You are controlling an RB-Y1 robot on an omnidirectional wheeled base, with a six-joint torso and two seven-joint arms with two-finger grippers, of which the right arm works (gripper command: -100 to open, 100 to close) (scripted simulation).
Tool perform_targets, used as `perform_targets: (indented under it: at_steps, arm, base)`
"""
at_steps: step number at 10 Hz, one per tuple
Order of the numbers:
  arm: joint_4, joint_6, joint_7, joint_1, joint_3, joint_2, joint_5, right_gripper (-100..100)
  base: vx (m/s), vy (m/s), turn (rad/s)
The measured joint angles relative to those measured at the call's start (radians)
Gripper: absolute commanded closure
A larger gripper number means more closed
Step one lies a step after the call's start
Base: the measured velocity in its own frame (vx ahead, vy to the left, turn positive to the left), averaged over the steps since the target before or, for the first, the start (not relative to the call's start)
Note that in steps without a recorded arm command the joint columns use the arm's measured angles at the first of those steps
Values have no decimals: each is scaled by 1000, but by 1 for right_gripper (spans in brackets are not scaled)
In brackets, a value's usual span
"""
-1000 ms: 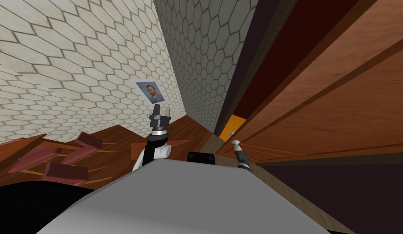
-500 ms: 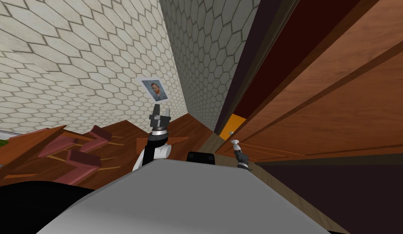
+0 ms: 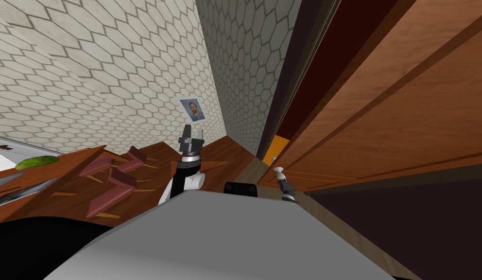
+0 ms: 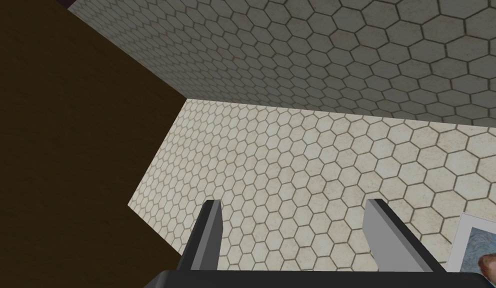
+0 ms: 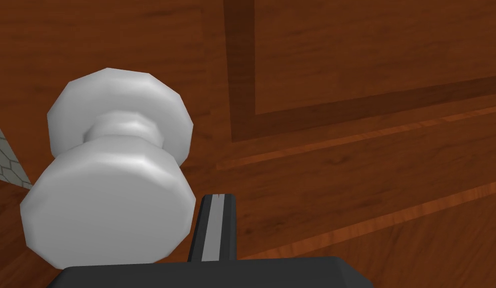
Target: Pull the door open
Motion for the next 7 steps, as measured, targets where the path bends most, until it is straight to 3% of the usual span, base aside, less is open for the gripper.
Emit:
perform_targets:
  at_steps: [2, 7]
  arm:
    - [20, -31, -5, -12, 11, 4, 10, -100]
    - [27, -58, -19, -17, 29, -6, 21, -100]
  base:
    - [-77, -37, 64]
    - [-74, -20, 34]
